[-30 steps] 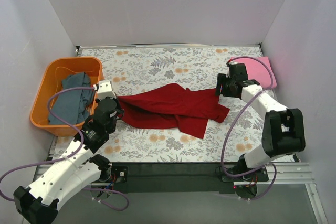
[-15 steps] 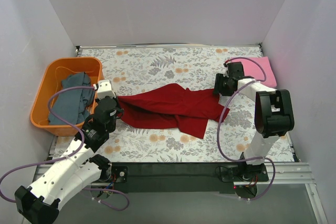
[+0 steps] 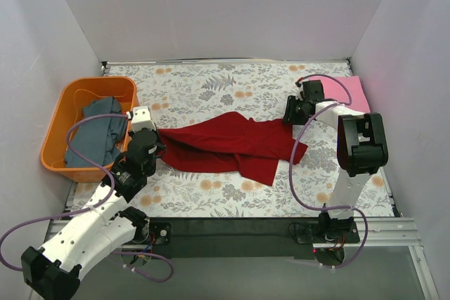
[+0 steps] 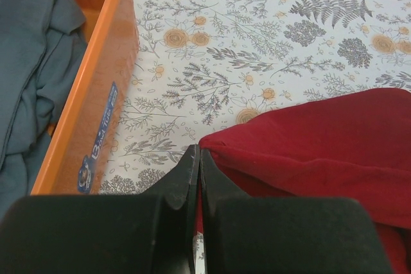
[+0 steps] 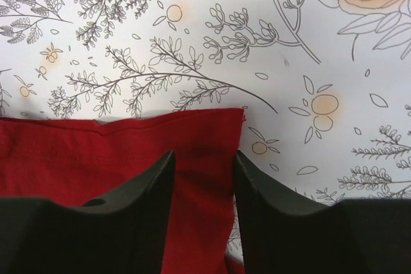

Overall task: Fold and stack the t-shirts
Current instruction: Flatten the tshirt out

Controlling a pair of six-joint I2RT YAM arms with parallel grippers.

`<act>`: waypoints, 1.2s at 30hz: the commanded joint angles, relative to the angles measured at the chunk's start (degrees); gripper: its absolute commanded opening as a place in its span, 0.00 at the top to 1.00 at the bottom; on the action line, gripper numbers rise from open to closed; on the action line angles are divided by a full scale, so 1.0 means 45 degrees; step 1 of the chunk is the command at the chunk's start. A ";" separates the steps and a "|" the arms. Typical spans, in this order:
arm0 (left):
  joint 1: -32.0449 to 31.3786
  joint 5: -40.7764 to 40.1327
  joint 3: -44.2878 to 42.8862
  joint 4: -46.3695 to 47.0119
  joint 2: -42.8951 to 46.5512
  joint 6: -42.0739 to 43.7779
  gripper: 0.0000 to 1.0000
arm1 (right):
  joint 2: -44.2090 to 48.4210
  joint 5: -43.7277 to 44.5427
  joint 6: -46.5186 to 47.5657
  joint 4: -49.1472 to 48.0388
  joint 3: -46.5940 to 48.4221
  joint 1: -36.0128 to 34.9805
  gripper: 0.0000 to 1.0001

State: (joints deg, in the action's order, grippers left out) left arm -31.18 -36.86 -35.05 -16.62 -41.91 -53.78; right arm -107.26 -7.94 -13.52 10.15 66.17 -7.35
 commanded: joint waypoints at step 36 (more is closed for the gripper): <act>0.0894 0.2640 -1.4789 0.1429 -0.6314 0.5038 1.00 | 0.7817 0.2742 0.4036 -0.2584 0.8168 0.1302 0.99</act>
State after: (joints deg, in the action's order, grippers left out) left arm -27.49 -29.12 -99.09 -8.08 -74.35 -32.95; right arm -75.40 2.31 0.86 4.97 105.73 -1.91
